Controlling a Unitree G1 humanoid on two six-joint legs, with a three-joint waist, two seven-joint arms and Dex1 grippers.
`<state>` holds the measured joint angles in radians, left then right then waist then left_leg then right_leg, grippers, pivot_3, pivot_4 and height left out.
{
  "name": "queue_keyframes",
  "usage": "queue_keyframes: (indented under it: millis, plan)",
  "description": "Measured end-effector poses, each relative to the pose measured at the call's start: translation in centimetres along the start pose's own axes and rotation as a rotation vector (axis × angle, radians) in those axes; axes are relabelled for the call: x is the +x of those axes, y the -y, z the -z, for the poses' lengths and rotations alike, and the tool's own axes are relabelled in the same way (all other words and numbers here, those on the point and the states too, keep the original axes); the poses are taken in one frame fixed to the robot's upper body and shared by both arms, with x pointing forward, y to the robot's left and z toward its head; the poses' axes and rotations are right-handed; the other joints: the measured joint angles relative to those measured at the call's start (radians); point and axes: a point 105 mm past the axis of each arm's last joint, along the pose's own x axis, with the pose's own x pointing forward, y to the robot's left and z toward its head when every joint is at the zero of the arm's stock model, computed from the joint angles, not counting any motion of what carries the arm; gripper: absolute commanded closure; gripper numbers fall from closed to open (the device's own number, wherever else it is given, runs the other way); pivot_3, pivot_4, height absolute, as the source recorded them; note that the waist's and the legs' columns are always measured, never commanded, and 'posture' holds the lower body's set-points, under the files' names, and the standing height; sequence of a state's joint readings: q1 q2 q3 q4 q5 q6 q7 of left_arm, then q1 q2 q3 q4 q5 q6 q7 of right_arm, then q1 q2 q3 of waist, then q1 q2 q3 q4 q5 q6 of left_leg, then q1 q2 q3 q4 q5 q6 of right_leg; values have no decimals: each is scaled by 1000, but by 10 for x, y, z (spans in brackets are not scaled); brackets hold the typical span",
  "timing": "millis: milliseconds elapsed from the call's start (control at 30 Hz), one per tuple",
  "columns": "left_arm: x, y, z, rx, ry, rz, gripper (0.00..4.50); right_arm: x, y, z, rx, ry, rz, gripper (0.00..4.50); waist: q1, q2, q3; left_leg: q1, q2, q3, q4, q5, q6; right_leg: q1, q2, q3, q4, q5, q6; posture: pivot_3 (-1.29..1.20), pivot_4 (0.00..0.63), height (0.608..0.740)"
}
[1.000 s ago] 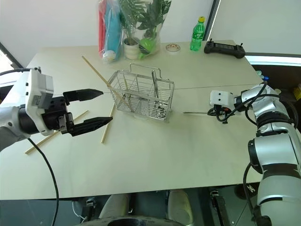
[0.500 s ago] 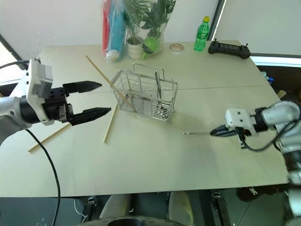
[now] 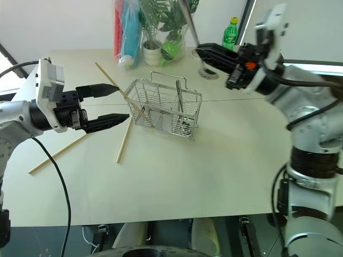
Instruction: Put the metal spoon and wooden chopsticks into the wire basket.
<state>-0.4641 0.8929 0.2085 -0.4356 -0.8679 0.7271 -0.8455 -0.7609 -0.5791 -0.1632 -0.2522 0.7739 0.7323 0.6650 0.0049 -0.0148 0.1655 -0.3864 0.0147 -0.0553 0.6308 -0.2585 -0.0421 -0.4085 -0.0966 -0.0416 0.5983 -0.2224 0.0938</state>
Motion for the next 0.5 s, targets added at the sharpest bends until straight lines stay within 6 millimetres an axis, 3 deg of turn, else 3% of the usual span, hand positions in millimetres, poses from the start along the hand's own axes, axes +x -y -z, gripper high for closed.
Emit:
queue_keyframes:
  millis: [233, 433, 500]
  plan:
    - [0, -2, 0, 7, -5, -12, 0, 21, -5, 19, 109, 33, 62, 4450, -1, 0, 0, 2, 0, -1, 0, 0, 0, 0, 1, 0, 1, 0, -1, 0, 150, 703]
    - [-1, 0, -1, 12, -2, -10, 0, 17, -9, 47, 172, -20, 104, 4450, -1, 0, 0, 2, 0, -1, 1, 0, 0, 1, 1, 0, 3, -2, -4, 0, 150, 703]
    - [0, 1, -2, 16, -2, -5, 0, 15, -8, 54, 185, -37, 122, 3825, -2, 0, 0, 2, 0, -1, 1, 0, 0, 1, 1, 0, 3, -2, -3, 0, 150, 703]
